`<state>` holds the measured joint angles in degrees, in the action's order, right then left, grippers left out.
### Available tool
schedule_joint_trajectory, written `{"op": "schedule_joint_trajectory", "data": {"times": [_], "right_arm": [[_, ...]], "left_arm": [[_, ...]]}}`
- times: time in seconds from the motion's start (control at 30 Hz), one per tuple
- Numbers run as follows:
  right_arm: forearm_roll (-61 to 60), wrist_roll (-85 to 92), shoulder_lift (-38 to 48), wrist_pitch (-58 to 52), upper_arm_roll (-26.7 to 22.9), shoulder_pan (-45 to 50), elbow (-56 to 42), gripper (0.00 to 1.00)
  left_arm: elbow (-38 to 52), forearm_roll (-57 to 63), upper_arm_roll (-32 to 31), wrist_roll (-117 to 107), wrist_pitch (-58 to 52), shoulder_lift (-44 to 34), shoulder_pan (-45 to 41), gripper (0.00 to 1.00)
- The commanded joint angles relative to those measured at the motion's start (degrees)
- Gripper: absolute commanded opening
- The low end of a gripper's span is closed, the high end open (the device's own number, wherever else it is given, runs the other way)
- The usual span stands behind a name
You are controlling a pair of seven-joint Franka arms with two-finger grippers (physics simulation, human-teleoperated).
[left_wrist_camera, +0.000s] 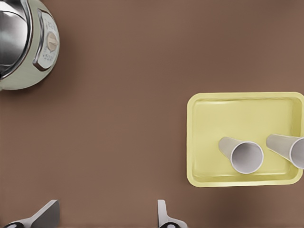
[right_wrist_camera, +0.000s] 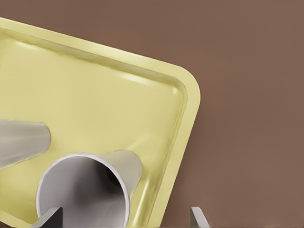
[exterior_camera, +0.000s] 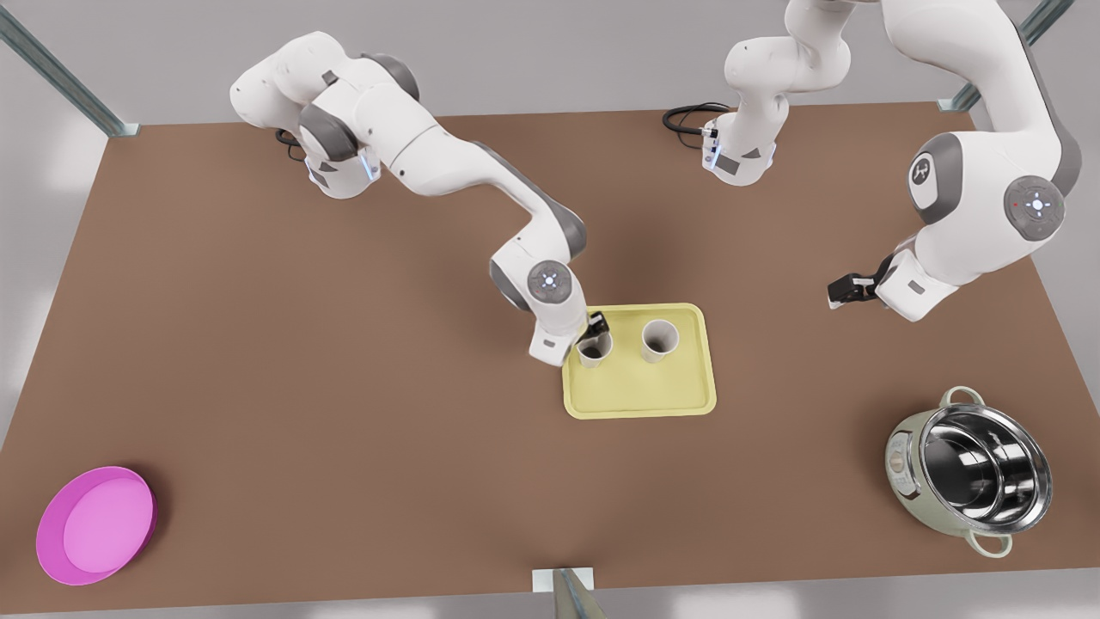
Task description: Use the left arm to pick up the white IKEA cup from the tray and place it on the middle-left position; use the right arm to pick up the white IKEA cup from the tray and place it on the middle-right position
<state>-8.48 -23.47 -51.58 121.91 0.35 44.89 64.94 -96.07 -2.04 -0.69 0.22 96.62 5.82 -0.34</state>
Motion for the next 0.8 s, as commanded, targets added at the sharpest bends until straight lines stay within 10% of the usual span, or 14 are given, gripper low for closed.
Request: {"op": "schedule_joint_trajectory", "data": {"times": [0.0,0.23,0.33,0.77], "right_arm": [[0.0,-12.9,-0.5,1.6,0.0,0.2,0.1,1.0],[-0.1,-12.5,-3.2,1.7,-0.1,0.1,0.3,0.99],[-0.1,-12.7,-3.2,1.7,-0.1,0.1,0.3,0.37],[-3.8,-12.0,3.4,-1.4,0.2,-6.9,0.1,0.0]], "left_arm": [[-0.1,0.2,-0.1,0.6,0.1,-0.1,0.0,1.0],[0.4,-3.5,-0.4,0.6,0.1,0.2,-0.6,1.0],[0.6,-2.9,-1.5,0.3,2.1,0.5,-4.1,1.0],[2.5,-3.6,-0.5,-0.1,1.6,-3.1,-4.2,1.0]]}}
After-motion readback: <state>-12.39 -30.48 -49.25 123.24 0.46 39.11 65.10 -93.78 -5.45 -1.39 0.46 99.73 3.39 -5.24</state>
